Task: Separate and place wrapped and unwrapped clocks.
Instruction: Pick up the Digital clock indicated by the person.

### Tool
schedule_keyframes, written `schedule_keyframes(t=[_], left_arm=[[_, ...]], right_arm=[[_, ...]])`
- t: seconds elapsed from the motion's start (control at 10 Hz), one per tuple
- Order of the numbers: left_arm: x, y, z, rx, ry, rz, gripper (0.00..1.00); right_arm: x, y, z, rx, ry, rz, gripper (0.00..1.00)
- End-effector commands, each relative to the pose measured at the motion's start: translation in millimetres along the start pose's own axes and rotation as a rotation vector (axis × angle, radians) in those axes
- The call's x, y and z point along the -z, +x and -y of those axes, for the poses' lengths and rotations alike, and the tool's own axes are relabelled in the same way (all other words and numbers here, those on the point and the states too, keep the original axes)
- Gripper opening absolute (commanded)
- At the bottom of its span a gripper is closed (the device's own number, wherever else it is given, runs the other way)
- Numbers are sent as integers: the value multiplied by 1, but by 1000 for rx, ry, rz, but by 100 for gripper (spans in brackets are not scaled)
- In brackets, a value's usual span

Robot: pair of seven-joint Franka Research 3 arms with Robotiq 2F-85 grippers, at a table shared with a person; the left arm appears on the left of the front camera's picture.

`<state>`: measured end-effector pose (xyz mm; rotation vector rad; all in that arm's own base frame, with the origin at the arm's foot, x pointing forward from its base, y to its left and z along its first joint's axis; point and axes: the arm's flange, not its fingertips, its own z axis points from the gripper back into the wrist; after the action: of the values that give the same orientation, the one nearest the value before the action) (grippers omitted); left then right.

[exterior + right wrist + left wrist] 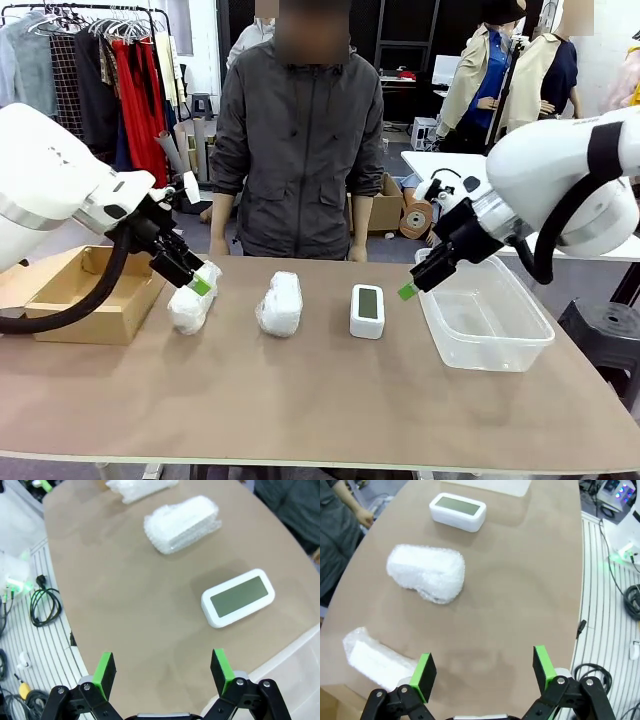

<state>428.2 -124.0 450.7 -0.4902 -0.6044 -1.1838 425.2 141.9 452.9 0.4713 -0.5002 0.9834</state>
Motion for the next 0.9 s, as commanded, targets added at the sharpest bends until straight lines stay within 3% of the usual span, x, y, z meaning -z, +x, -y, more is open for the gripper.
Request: schedule_keyframes(t=[0.0,0.2,0.3,0.7,0.8], left_arm=[[2,-3,-13,53,0,27,100],[-5,5,-18,35,44,72,100],[-2,-3,-10,39,14,14,100],[-2,-1,-11,35,25,5,100],[-13,5,-19,106,-2,-19,100]], right_arm=[[2,-1,18,-56,26,55,100],[1,5,23,-73,9,94,100],[-7,-2,13,-43,10,40,100],[-5,-2,16,-53,0,30,100],[-7,8,21,-114,19,39,100]])
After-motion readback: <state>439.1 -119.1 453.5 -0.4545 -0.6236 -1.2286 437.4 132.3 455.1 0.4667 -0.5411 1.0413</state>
